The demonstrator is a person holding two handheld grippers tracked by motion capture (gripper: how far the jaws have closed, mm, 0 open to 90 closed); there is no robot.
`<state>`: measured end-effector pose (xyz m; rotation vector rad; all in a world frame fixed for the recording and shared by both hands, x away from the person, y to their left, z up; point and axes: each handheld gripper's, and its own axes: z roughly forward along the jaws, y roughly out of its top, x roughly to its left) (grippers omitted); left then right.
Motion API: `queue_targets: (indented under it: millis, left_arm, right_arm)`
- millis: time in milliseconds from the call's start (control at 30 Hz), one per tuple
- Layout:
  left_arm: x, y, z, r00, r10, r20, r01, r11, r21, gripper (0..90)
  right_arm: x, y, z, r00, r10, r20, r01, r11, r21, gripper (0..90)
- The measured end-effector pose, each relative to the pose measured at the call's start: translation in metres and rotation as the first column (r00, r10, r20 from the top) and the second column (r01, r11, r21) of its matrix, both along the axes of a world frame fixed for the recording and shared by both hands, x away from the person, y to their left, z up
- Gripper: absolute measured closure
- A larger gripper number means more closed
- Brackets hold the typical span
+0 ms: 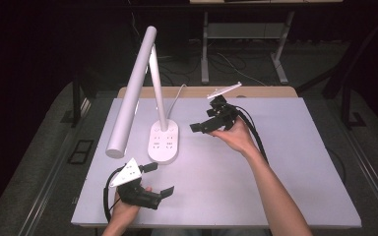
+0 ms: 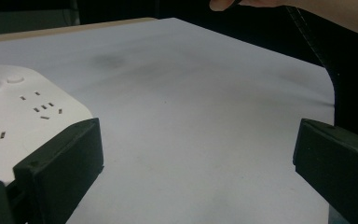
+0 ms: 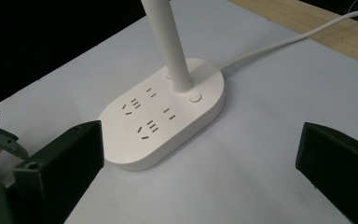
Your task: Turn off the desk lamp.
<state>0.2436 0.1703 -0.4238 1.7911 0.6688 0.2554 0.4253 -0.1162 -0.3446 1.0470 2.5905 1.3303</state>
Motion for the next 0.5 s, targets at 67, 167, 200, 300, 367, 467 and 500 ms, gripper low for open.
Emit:
queue_targets:
  millis: [67,167,200,300,367,467,500]
  left_arm:
    - [0.000,0.001,0.000,1.0000,-0.001,0.002,0.001,1.0000,0.000,0.4]
    - [0.000,0.000,-0.001,1.0000,0.000,-0.001,0.000,1.0000,-0.006,0.4]
    - [0.000,-0.001,-0.001,1.0000,-0.003,-0.002,0.003,1.0000,-0.006,0.4]
    - [-0.001,-0.002,-0.001,1.0000,-0.009,-0.002,0.009,0.9999,-0.009,0.5]
    - [-0.001,-0.002,-0.001,1.0000,-0.009,-0.002,0.009,0.9999,-0.009,0.4]
    - [0.000,-0.001,-0.001,1.0000,-0.006,-0.001,0.006,0.9999,-0.010,0.4]
    - [0.000,-0.001,-0.001,1.0000,-0.007,-0.001,0.007,0.9999,-0.008,0.4]
  right_arm:
    - [0.002,0.004,-0.001,1.0000,0.000,0.000,0.000,1.000,0.001,0.9]
    - [0.007,0.009,-0.003,1.0000,0.000,-0.005,0.000,1.000,0.002,0.8]
    - [0.007,0.009,-0.003,1.0000,0.000,-0.005,0.000,1.000,0.002,0.8]
    - [0.011,0.014,-0.005,0.9999,0.005,-0.010,-0.005,1.000,-0.001,0.9]
    - [0.014,0.017,-0.006,0.9999,0.007,-0.011,-0.007,1.000,-0.002,0.9]
    - [0.017,0.022,-0.008,0.9999,0.006,-0.014,-0.006,1.000,0.003,0.9]
    - [0.019,0.024,-0.009,0.9999,0.007,-0.013,-0.007,1.000,0.003,0.8]
